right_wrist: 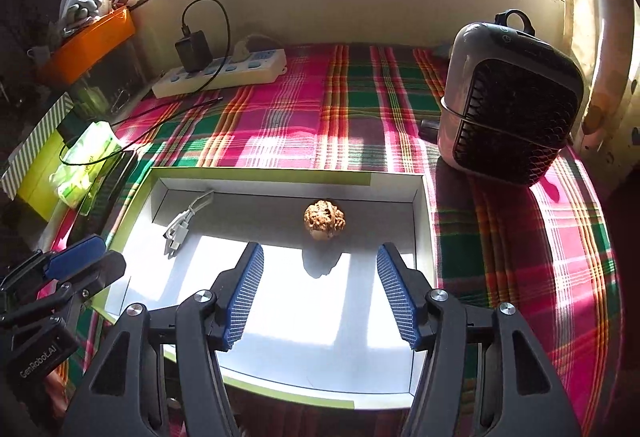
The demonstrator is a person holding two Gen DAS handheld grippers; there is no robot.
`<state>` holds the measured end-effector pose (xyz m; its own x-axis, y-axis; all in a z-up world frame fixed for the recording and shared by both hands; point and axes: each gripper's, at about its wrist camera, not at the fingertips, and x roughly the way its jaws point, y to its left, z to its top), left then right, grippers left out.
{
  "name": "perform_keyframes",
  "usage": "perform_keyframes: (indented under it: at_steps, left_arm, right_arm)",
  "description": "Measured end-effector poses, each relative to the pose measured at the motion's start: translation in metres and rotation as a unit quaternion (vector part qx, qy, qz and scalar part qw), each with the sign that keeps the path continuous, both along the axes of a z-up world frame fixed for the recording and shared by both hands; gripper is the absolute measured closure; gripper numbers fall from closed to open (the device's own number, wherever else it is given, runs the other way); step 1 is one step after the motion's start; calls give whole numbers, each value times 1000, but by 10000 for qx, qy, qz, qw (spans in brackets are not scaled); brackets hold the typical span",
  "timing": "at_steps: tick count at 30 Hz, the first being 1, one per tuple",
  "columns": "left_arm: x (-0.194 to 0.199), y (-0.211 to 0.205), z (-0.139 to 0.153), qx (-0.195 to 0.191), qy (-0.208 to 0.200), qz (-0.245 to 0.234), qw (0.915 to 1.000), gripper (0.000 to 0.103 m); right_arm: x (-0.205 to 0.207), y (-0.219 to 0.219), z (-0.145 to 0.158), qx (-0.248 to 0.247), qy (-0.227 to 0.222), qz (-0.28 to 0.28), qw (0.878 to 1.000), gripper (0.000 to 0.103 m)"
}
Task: Organize objects
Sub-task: 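Withdraw both grippers from the box back over the table, then close the right gripper on the green spool while the left gripper approaches the black device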
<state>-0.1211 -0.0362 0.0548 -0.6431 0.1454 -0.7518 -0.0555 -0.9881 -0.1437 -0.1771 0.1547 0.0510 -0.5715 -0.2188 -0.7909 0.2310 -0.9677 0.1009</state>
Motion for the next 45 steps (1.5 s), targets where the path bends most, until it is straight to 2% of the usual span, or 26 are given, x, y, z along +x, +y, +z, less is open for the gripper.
perform_keyframes:
  at_steps: [5,22,29,45]
  left_arm:
    - [16,-4,1,51,40,120,9999,68]
    - [69,-15,-18,414,-153,245,9987,67]
    - [77,-12,-23,649,-218,162,9975,67]
    - [74,5,-36,658,-410,9,9970,67]
  right_arm:
    - [17,2,2,-7,54,9,10000,43]
    - [83,30,12,67,659,-144,9977,43]
    - [98,46,6,55,744,-301,9968,43]
    - [123,64,-13,253,720,-316,9966,43]
